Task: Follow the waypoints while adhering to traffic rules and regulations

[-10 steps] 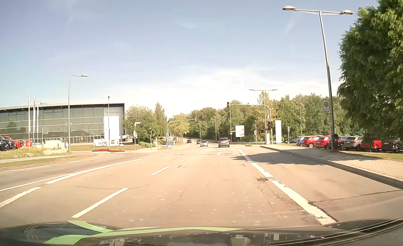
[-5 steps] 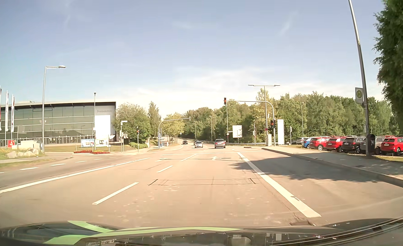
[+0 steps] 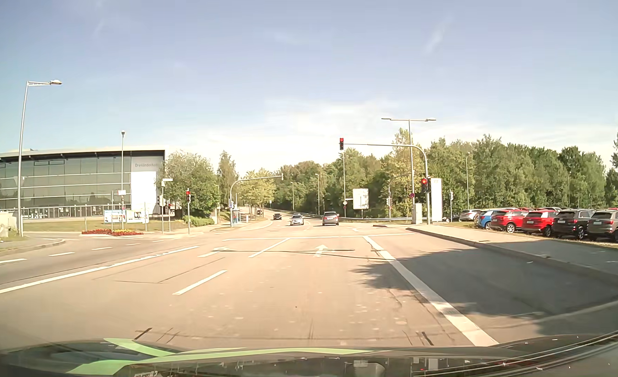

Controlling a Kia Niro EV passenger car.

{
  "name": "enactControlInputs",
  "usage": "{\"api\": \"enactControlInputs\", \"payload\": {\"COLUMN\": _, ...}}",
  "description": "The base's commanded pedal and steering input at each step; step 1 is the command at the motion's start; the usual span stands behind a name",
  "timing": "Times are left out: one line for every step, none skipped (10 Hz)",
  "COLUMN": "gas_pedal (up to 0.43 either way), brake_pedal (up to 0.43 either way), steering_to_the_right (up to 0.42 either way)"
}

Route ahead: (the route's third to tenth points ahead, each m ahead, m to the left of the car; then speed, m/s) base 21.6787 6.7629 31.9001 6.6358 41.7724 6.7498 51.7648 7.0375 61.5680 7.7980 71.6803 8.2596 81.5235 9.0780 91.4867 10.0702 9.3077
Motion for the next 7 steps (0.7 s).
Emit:
{"api": "enactControlInputs", "payload": {"gas_pedal": 0.000, "brake_pedal": 0.000, "steering_to_the_right": 0.009}}
{"api": "enactControlInputs", "payload": {"gas_pedal": 0.000, "brake_pedal": 0.037, "steering_to_the_right": 0.008}}
{"api": "enactControlInputs", "payload": {"gas_pedal": 0.000, "brake_pedal": 0.079, "steering_to_the_right": 0.002}}
{"api": "enactControlInputs", "payload": {"gas_pedal": 0.000, "brake_pedal": 0.110, "steering_to_the_right": -0.003}}
{"api": "enactControlInputs", "payload": {"gas_pedal": 0.000, "brake_pedal": 0.140, "steering_to_the_right": -0.003}}
{"api": "enactControlInputs", "payload": {"gas_pedal": 0.000, "brake_pedal": 0.195, "steering_to_the_right": -0.003}}
{"api": "enactControlInputs", "payload": {"gas_pedal": 0.000, "brake_pedal": 0.232, "steering_to_the_right": -0.003}}
